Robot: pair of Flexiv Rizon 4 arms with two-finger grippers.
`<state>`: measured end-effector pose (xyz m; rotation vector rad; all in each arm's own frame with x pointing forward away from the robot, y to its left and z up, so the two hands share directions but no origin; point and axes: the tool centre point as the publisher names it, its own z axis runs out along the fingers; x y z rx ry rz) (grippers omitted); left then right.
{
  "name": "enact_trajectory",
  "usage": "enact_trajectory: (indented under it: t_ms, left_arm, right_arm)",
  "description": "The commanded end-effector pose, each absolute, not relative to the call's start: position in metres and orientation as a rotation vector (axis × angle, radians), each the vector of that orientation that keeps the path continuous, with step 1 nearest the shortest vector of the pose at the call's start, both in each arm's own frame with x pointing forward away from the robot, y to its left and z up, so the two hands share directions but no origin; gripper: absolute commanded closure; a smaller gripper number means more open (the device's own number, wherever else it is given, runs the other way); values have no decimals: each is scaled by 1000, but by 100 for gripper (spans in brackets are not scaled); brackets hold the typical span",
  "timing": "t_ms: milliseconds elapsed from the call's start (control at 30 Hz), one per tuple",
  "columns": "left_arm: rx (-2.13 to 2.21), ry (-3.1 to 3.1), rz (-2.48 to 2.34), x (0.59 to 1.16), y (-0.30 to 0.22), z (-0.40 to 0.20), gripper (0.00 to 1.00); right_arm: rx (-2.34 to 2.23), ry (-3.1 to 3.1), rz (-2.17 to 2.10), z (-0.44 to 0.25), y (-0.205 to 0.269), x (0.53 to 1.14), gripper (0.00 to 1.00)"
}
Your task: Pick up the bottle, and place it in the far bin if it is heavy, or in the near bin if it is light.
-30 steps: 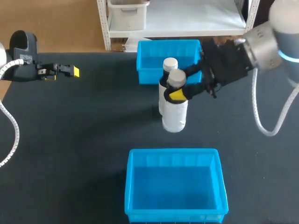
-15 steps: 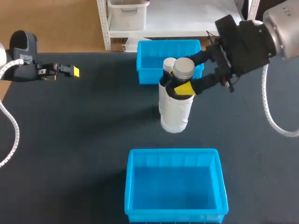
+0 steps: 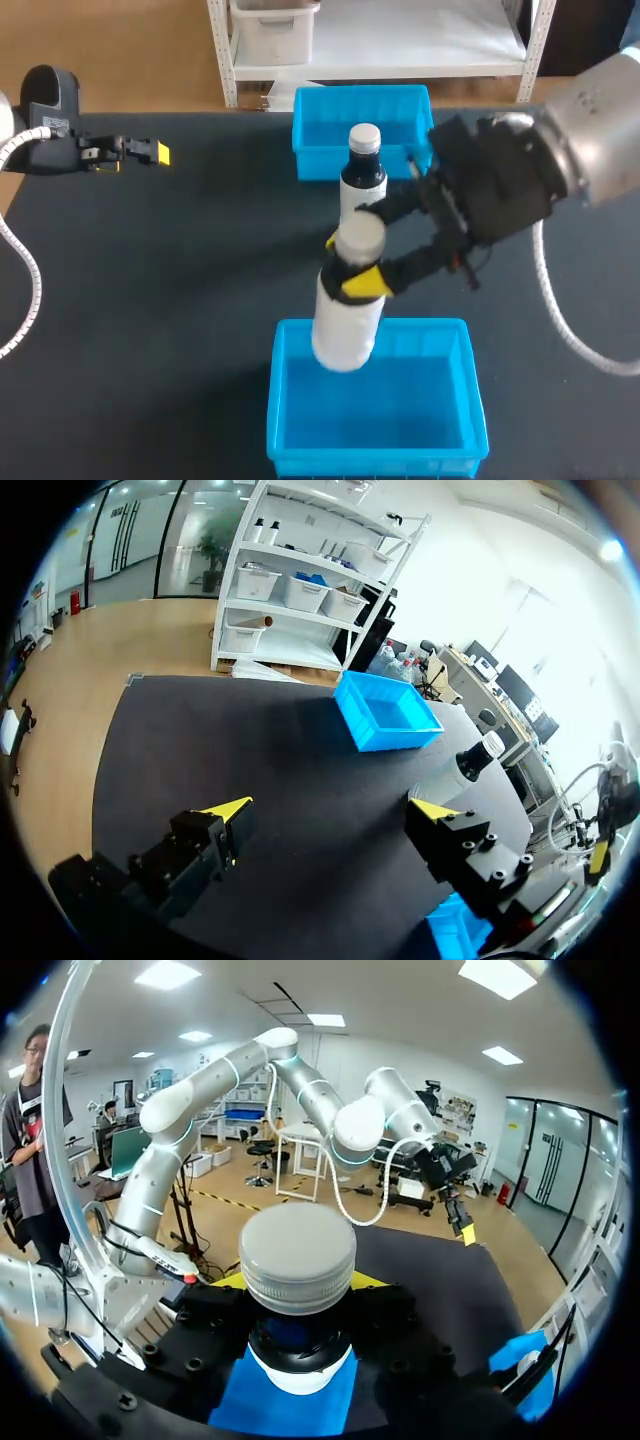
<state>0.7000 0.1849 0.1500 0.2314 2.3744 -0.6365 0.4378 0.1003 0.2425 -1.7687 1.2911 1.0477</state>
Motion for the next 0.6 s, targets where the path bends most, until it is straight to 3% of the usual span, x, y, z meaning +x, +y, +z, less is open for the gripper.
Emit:
enact_trajectory:
  t_ms: [33,600]
  left_arm:
    - [231,2374,-636,700,185,150,0]
    - [231,2374,-636,700,185,150,0]
  right_arm:
    - [-1777,1290,1053,227,112,431,100]
    - [-1845,1287,1138,175,122,417,100]
